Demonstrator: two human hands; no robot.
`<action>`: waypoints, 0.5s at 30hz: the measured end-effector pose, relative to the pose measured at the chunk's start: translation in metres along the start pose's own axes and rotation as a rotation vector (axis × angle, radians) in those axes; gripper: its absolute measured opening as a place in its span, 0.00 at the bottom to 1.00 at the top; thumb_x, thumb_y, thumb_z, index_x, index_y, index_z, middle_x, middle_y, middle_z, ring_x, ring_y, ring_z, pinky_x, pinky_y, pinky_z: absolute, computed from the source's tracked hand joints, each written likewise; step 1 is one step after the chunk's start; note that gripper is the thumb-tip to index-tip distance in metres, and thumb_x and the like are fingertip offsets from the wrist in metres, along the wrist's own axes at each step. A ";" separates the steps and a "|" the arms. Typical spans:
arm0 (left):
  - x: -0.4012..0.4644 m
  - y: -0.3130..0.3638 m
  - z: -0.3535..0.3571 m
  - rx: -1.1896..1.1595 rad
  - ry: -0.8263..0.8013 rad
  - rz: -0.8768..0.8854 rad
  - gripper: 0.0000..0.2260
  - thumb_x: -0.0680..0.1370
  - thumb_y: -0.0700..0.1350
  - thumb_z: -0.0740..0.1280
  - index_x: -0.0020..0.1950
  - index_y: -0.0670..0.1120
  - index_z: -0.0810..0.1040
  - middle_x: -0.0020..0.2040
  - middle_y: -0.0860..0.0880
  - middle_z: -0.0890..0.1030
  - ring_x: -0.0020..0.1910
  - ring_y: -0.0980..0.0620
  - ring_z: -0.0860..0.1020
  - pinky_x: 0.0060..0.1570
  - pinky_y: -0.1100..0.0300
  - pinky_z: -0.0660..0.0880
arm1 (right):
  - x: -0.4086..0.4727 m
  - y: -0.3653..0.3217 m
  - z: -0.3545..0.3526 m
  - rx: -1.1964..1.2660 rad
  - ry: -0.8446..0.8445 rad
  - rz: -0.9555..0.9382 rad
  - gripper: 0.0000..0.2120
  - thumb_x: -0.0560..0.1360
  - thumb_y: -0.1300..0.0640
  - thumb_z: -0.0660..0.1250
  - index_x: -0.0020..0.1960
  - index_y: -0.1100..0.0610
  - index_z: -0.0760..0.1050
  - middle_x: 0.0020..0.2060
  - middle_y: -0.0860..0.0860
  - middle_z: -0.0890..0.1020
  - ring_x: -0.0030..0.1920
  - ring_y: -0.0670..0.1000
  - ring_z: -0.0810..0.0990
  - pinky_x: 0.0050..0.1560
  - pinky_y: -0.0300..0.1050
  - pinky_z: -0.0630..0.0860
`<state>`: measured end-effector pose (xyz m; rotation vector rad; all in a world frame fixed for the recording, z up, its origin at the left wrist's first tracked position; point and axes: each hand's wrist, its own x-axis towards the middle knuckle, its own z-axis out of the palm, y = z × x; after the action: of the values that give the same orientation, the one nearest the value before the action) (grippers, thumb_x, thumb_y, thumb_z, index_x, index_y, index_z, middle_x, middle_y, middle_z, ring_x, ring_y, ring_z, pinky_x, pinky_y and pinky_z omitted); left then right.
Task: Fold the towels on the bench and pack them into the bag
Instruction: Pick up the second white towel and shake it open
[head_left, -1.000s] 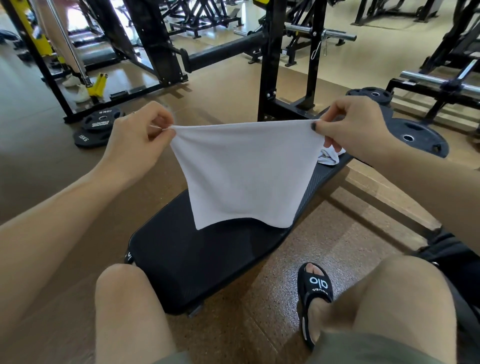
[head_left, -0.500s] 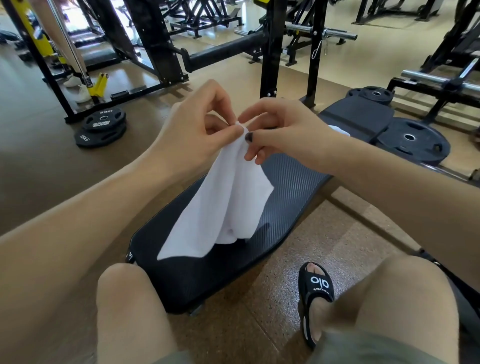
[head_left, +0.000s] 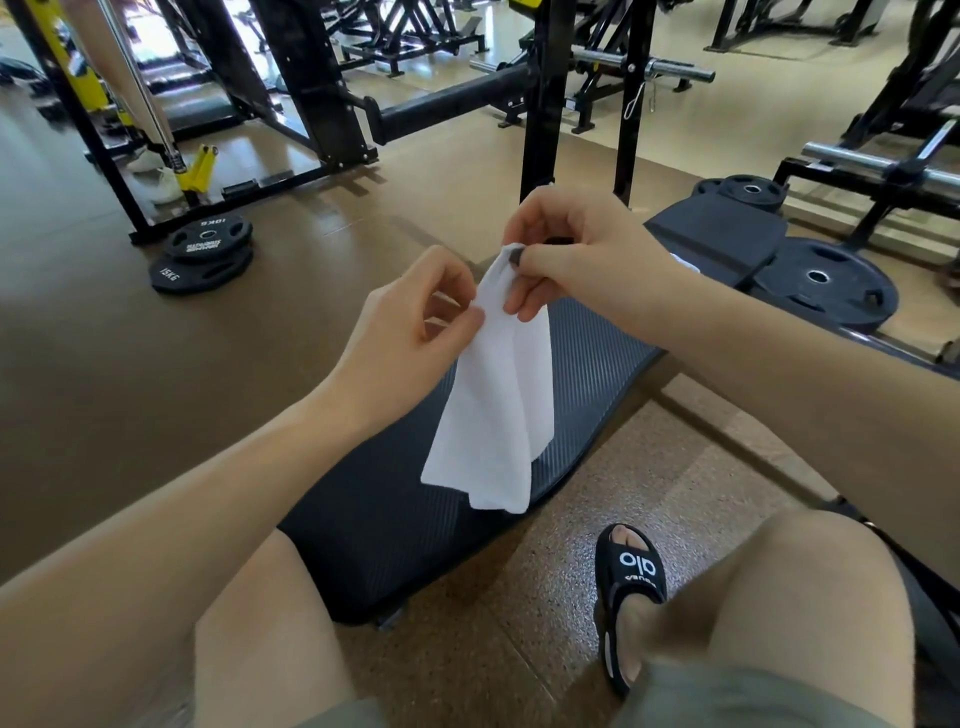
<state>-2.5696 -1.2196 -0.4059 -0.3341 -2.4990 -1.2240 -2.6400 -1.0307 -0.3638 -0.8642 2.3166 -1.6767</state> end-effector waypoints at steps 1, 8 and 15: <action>0.001 0.000 0.001 0.010 0.015 0.014 0.05 0.80 0.39 0.69 0.52 0.46 0.73 0.48 0.52 0.80 0.47 0.52 0.81 0.45 0.56 0.81 | -0.001 0.000 0.000 -0.050 -0.003 -0.019 0.05 0.78 0.70 0.63 0.52 0.66 0.76 0.43 0.64 0.83 0.38 0.58 0.87 0.42 0.50 0.85; 0.000 -0.004 0.003 0.107 0.051 0.091 0.09 0.79 0.41 0.70 0.55 0.49 0.72 0.49 0.54 0.79 0.47 0.52 0.80 0.46 0.59 0.79 | 0.001 -0.002 0.004 -0.145 0.088 -0.117 0.04 0.80 0.65 0.66 0.49 0.66 0.77 0.39 0.61 0.81 0.34 0.56 0.86 0.38 0.52 0.85; -0.009 -0.021 0.012 0.164 0.110 0.015 0.06 0.77 0.40 0.70 0.49 0.46 0.73 0.44 0.55 0.79 0.46 0.53 0.78 0.48 0.51 0.78 | 0.002 0.001 0.003 -0.106 0.150 -0.129 0.05 0.81 0.67 0.64 0.50 0.68 0.77 0.40 0.57 0.81 0.35 0.57 0.86 0.39 0.53 0.85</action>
<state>-2.5709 -1.2232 -0.4317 -0.2369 -2.4766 -0.9950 -2.6407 -1.0344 -0.3658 -0.9576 2.5194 -1.7382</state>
